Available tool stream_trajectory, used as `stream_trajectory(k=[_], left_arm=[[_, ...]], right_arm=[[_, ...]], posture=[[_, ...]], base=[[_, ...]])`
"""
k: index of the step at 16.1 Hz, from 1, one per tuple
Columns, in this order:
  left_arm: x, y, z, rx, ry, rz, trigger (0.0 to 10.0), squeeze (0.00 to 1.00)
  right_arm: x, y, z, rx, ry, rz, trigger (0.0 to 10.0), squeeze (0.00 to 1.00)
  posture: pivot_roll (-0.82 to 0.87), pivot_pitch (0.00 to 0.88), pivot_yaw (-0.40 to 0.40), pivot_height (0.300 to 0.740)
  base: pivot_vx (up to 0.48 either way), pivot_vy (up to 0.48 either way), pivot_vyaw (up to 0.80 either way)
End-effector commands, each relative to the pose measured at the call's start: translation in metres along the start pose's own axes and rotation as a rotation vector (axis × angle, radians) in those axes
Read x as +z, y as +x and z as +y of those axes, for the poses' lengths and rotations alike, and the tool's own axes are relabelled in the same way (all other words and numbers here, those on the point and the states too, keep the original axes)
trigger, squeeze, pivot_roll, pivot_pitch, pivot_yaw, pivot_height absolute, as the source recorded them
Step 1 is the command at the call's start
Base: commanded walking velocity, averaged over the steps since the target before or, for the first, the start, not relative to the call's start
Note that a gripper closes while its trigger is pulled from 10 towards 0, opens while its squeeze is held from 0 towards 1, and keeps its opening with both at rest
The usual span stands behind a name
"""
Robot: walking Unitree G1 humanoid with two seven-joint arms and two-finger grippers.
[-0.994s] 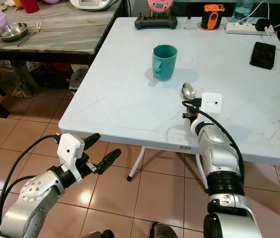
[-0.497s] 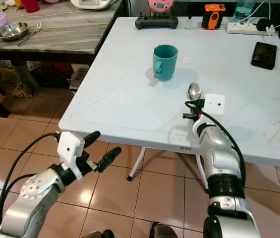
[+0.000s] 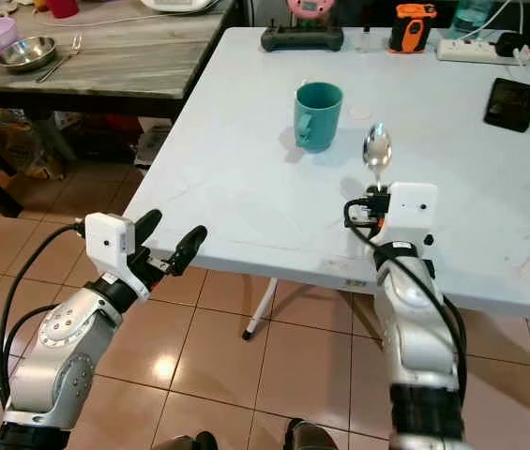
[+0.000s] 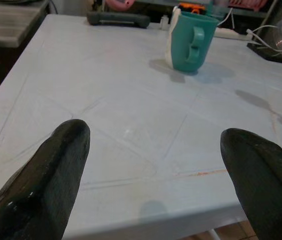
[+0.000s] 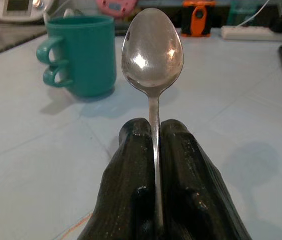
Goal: Setting the table
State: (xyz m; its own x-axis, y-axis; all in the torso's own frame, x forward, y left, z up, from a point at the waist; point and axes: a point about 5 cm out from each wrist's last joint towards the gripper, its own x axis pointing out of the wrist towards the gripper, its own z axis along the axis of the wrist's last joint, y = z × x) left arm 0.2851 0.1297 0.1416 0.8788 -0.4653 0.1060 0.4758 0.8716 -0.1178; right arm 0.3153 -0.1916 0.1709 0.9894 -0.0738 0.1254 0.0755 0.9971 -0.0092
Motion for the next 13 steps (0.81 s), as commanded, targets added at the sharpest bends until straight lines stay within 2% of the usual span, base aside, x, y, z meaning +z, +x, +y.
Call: stream_trajectory(k=[1, 3, 8, 10, 13], left_arm=[[0.0017, 0.0006, 0.0028, 0.014, 0.007, -0.011, 10.0, 0.0], [0.0021, 0.0024, 0.0032, 0.013, 0.004, -0.014, 10.0, 0.0], [0.0014, 0.0052, 0.0049, 0.01, 0.002, -0.016, 10.0, 0.0], [0.0011, 0.0049, 0.0049, 0.011, 0.003, -0.015, 10.0, 0.0], [0.0007, 0.0056, 0.0043, 0.007, 0.002, -0.014, 10.0, 0.0]], right_arm=[[0.0055, -0.0047, 0.0001, -0.014, -0.01, -0.035, 10.0, 0.0], [0.0064, -0.0076, -0.0006, -0.019, -0.014, -0.034, 10.0, 0.0], [0.0078, -0.0102, -0.0031, -0.033, -0.01, -0.032, 10.0, 0.0], [0.0089, -0.0091, -0.0017, -0.03, -0.005, -0.039, 10.0, 0.0], [0.0106, -0.0081, -0.0007, -0.027, -0.002, -0.046, 10.0, 0.0]], posture=[[-0.2, 0.1, 0.085, 0.74], [-0.21, 0.094, 0.09, 0.74], [-0.21, 0.09, 0.091, 0.74], [-0.21, 0.086, 0.093, 0.74], [-0.21, 0.087, 0.093, 0.74]], base=[[0.0, 0.285, 0.0], [0.0, 0.291, -0.28], [0.0, 0.404, -0.73], [0.0, 0.435, -0.4], [0.0, 0.48, 0.0]])
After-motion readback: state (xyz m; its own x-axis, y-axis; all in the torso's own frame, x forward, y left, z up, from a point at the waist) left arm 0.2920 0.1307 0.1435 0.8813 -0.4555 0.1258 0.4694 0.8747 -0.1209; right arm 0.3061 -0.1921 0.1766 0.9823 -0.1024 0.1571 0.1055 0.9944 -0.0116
